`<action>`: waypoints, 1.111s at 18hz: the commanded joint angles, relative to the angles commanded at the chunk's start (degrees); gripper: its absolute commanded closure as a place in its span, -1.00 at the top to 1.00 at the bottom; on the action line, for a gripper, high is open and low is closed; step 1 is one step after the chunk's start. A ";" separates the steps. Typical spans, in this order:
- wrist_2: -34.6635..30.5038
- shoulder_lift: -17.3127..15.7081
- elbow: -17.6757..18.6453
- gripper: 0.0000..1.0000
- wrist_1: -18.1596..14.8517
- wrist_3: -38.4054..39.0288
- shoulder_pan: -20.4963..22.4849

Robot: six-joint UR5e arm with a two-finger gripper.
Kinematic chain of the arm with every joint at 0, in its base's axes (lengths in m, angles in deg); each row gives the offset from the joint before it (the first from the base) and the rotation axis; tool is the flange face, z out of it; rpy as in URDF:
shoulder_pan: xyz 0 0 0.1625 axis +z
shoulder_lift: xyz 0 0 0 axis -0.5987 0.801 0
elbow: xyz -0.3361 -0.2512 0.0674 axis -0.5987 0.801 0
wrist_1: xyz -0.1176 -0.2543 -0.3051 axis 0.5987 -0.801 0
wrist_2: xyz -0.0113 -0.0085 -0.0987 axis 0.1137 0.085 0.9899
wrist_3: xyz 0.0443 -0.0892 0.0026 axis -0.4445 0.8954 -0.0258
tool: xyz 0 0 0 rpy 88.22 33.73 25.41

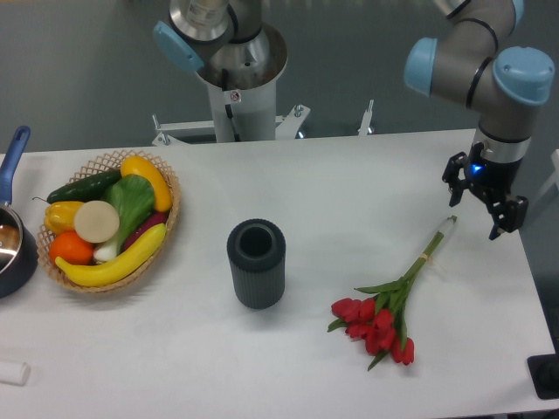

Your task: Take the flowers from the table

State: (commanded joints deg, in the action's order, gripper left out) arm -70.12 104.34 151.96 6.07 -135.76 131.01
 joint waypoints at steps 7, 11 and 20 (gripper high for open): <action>-0.53 -0.17 -0.09 1.00 0.09 2.97 -0.88; -0.70 0.35 -0.44 1.00 0.61 10.00 -2.28; -0.70 2.63 0.17 1.00 1.05 19.85 -4.21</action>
State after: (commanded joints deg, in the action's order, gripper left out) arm -70.82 106.98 152.13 7.12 -115.90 126.80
